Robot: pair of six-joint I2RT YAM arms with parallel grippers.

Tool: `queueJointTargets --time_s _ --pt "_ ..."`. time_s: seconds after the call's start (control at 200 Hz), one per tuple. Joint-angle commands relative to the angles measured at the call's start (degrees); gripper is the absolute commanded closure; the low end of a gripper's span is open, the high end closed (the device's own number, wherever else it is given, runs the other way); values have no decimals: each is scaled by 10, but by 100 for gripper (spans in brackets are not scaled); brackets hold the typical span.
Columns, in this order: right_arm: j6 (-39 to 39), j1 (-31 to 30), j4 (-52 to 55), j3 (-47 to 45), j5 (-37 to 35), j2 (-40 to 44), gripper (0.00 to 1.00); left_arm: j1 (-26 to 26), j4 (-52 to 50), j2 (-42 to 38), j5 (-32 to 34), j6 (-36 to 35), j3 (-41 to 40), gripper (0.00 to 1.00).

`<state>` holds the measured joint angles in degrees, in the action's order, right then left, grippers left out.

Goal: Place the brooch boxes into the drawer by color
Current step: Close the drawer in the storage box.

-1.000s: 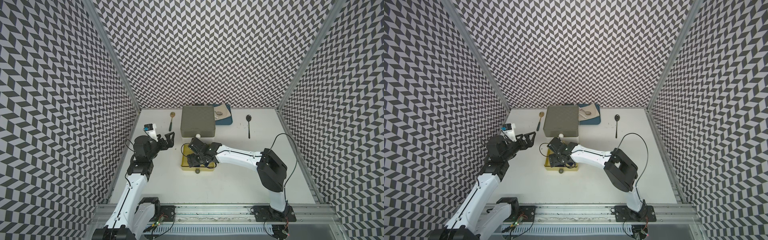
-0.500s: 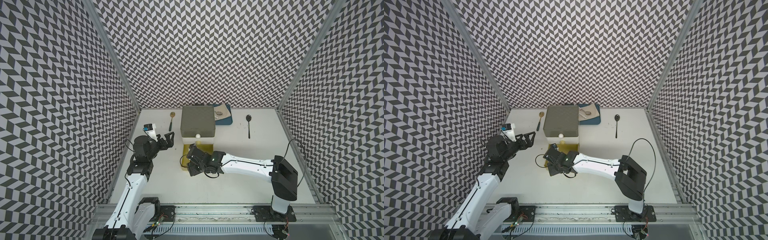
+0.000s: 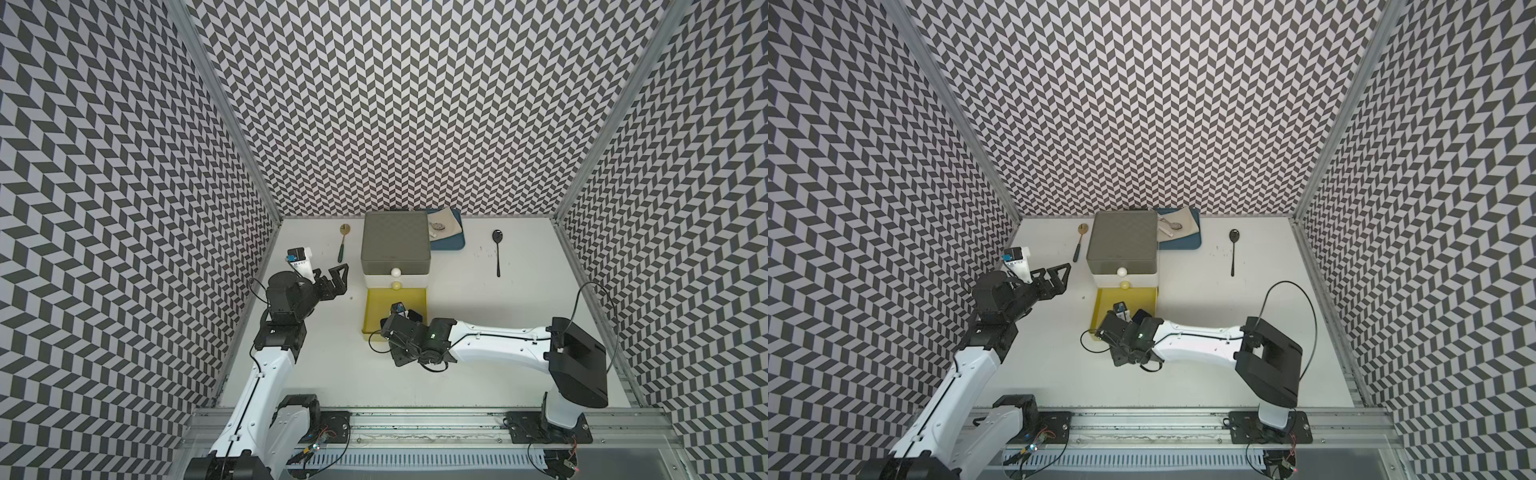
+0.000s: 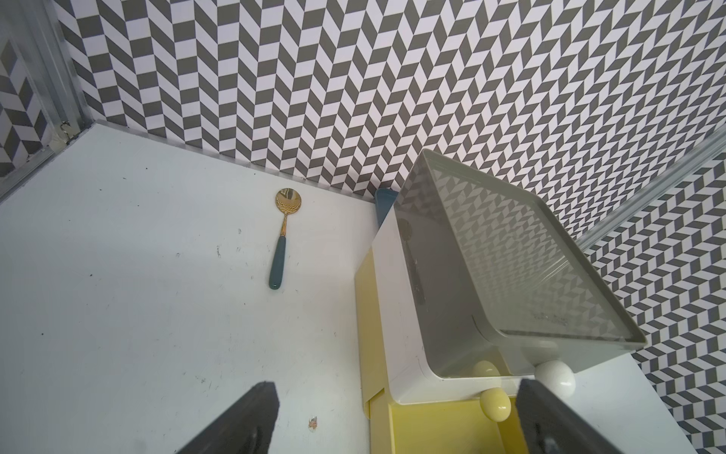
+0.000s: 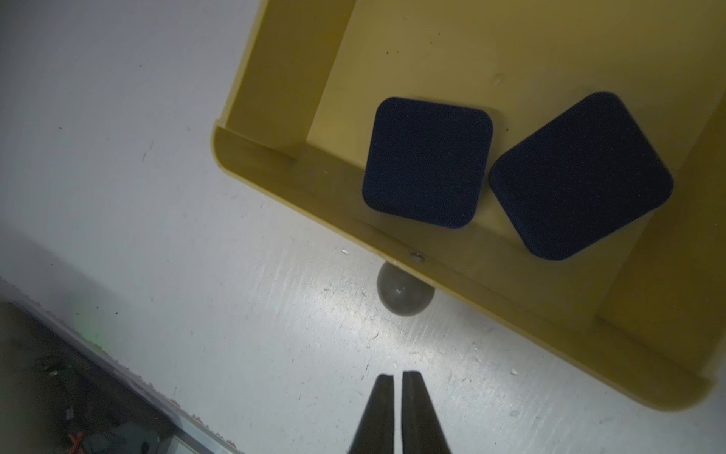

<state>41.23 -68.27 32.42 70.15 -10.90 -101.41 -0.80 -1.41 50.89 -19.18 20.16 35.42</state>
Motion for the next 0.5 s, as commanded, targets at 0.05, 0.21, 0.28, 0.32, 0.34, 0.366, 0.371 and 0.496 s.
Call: queueJointTargets --time_s 0.05,0.21,0.28,0.32,0.34,0.366,0.371,0.496 --pt "8 9 -32 -11 -49 -9 90 -4 -1 -7 -1 -10 -4 0" --pt "1 17 -38 -19 -47 -16 91 -5 -1 -5 -1 -11 -3 0" --pt "0 17 -44 -25 -48 -18 91 -5 -1 -4 0 -11 -3 0" --pt "1 18 -48 -29 -50 -22 91 -5 -1 -4 0 -11 -3 0" --pt "1 18 -51 -30 -52 -23 91 -5 -2 -4 1 -11 -3 0" --pt "1 19 -54 -34 -54 -25 91 -5 -1 -4 0 -11 -3 0" --pt "1 19 -55 -34 -54 -25 91 -5 -2 -4 0 -11 -3 0" --pt "0 22 -63 -38 -67 -33 91 -5 -3 -4 1 -13 -3 0"
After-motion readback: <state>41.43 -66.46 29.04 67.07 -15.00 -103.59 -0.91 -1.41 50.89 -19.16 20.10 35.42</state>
